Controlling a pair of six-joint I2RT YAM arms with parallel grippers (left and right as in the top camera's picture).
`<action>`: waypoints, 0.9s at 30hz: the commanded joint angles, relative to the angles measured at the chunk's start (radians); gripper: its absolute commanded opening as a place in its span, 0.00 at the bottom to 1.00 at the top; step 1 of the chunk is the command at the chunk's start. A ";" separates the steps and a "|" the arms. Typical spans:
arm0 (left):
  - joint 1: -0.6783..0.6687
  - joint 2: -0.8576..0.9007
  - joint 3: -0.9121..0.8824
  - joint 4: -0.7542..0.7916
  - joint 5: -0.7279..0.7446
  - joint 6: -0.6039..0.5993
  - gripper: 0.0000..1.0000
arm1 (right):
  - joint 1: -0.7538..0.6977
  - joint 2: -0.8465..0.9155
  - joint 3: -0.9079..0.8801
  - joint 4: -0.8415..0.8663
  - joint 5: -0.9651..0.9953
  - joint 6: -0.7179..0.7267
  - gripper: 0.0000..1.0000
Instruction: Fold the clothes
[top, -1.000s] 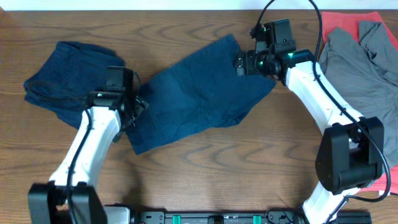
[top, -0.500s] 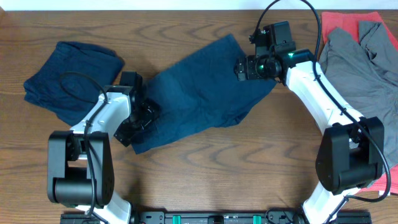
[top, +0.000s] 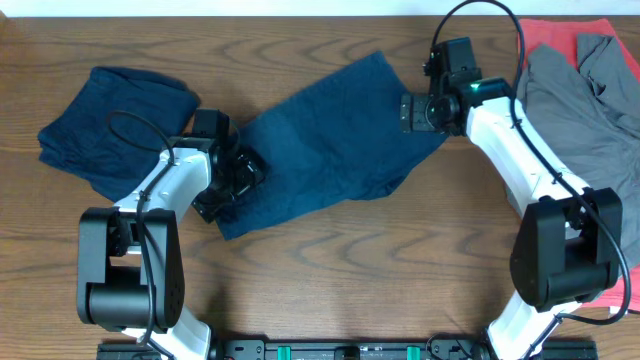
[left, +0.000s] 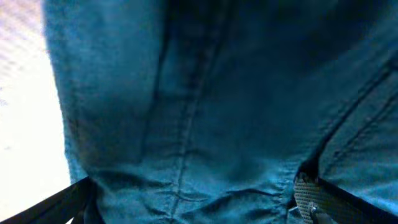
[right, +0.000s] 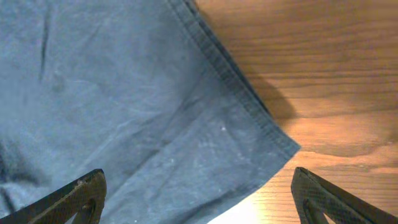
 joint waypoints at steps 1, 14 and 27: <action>0.005 0.020 0.005 0.003 0.032 0.047 0.98 | -0.015 -0.006 0.011 -0.004 0.020 0.000 0.94; 0.154 -0.082 0.005 -0.097 0.035 0.074 0.98 | -0.016 -0.006 0.011 -0.015 0.021 -0.005 0.94; 0.162 0.025 -0.027 -0.023 0.134 0.241 0.98 | -0.017 -0.006 0.011 -0.034 0.029 -0.004 0.93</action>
